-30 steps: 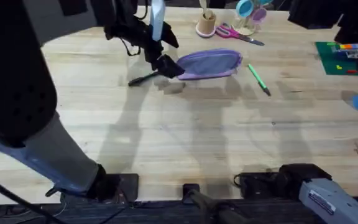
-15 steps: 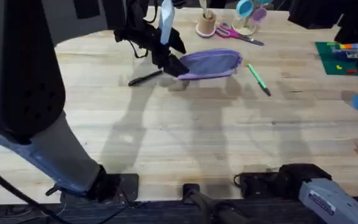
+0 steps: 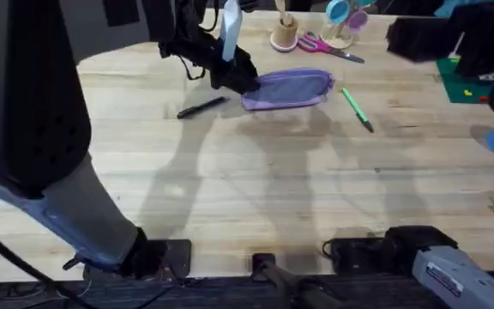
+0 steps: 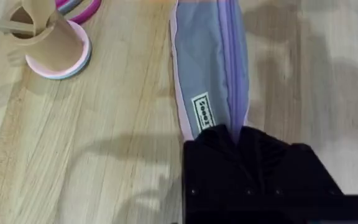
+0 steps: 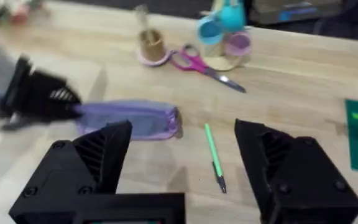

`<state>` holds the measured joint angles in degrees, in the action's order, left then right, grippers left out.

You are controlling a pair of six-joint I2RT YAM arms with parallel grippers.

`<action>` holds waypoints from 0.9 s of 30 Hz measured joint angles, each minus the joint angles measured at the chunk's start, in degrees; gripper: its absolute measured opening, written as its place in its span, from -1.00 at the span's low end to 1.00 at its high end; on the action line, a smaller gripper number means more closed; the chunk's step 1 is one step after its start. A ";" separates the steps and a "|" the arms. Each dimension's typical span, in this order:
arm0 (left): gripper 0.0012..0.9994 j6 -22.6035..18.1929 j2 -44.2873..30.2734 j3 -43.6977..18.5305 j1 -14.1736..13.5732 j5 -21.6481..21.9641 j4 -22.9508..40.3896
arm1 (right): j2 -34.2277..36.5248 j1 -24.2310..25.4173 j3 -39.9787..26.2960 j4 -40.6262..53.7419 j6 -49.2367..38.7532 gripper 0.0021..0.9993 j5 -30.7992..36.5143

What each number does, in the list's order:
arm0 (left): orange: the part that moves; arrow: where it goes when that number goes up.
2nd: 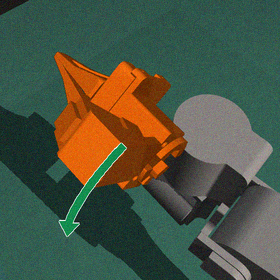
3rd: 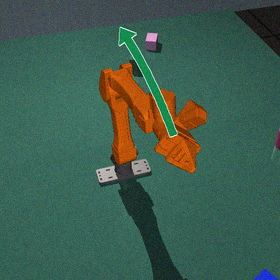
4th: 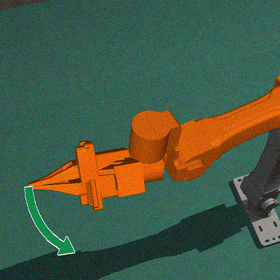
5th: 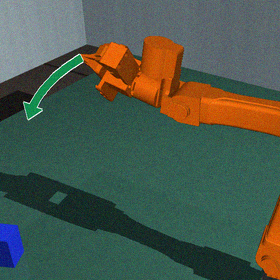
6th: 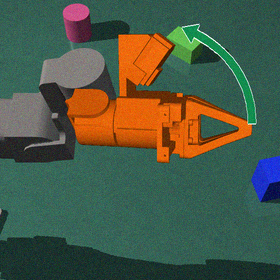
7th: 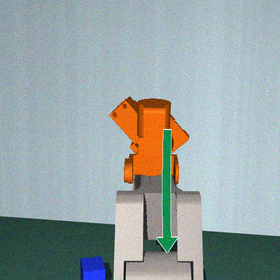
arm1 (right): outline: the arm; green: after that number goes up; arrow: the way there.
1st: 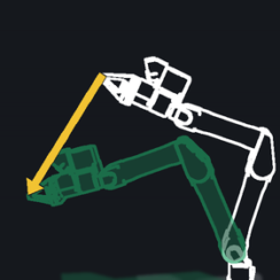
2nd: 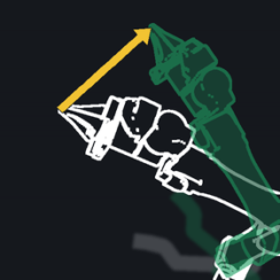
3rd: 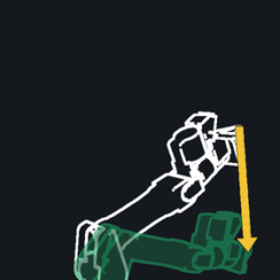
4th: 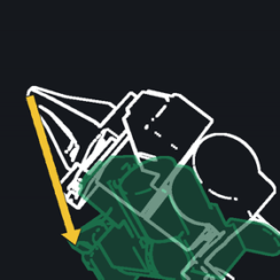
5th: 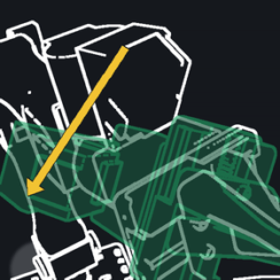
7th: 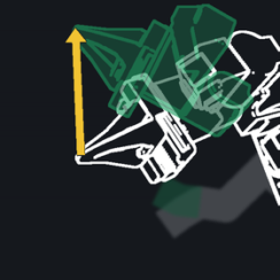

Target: Unzip the bag, pick up the pens from the table one at a time and place them inside, then zip the bag closed.

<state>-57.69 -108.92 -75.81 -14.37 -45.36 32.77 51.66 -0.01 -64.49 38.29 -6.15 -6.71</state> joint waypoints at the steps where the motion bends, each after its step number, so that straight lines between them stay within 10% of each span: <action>1: -0.91 0.00 -0.01 0.00 0.00 0.00 0.00 | 0.08 0.00 0.00 0.41 -1.68 0.99 -1.38; 13: -0.91 0.00 -0.02 0.00 0.00 0.00 0.00 | 4.54 0.00 -0.13 4.12 -21.63 0.99 -8.42; 27: -0.91 0.00 0.00 0.00 0.00 0.00 0.00 | 6.12 0.04 -0.13 4.38 -25.65 0.99 -8.77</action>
<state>-57.69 -108.92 -75.81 -14.37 -45.36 32.77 57.78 0.03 -64.62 42.67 -31.80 -15.49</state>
